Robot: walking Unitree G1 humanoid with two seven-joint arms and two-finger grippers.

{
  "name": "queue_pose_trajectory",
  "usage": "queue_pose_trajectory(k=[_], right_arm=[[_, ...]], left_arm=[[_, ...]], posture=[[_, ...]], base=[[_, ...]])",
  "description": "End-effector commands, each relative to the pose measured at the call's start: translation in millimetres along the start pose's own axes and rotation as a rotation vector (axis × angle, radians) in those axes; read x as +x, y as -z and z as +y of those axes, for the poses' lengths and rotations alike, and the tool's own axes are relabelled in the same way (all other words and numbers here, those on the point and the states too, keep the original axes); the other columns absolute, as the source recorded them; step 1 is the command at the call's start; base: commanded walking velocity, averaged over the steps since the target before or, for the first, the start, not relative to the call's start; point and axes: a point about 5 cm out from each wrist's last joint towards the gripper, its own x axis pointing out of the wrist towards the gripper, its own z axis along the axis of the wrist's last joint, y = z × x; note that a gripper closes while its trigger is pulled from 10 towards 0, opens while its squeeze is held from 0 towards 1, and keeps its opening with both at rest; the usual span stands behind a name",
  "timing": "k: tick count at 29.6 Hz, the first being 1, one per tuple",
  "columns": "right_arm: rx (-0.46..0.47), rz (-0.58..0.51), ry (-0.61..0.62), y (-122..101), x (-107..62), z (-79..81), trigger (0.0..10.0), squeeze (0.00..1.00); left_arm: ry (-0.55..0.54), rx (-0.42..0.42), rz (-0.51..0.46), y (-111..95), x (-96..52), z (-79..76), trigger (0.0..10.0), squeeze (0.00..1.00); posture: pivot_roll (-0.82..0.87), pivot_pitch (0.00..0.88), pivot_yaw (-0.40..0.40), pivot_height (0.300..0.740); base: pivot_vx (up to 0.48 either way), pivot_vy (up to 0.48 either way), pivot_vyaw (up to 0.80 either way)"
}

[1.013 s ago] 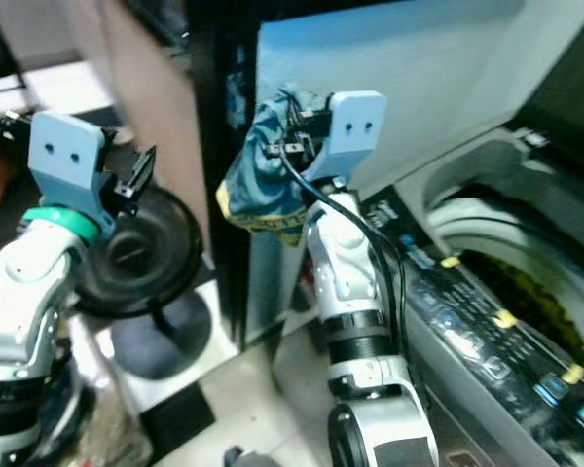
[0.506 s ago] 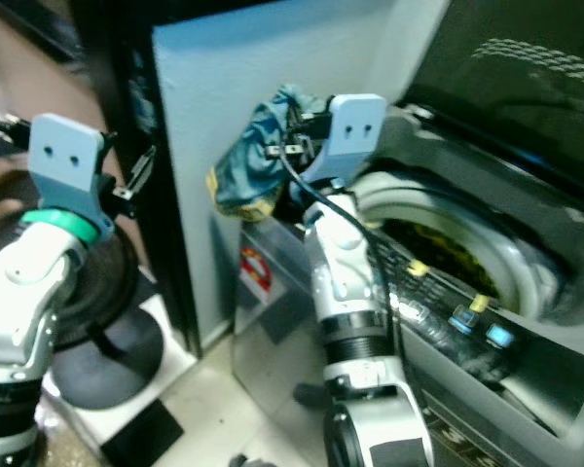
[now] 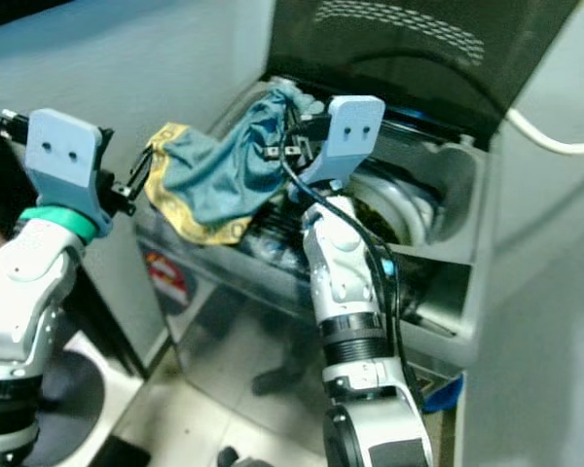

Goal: Clothes washing

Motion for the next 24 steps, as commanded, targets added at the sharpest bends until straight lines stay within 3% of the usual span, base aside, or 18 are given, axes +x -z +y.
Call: queue_pose_trajectory(k=[1, 18, 24], right_arm=[[0.005, -0.015, 0.003, -3.7, 1.7, -1.1, 10.0, 0.00], [0.006, -0.012, 0.005, -3.0, 2.1, -0.8, 10.0, 0.00], [0.001, -0.018, 0.009, -3.4, 2.0, -1.4, 10.0, 0.00]], left_arm=[[0.005, -0.002, -0.003, -1.3, -0.8, -0.4, 10.0, 0.00], [-0.002, -0.014, -0.010, -2.4, -1.0, -0.2, 10.0, 0.00], [-0.012, -0.037, -0.004, -1.6, -0.6, 0.7, 10.0, 0.00]], posture=[[0.11, 0.000, -0.001, 0.740], [0.11, 0.000, -0.002, 0.740], [0.11, 0.000, -0.001, 0.740]], base=[[0.000, 0.000, -0.80], [0.000, 0.000, -0.80], [0.000, 0.480, -0.13]])
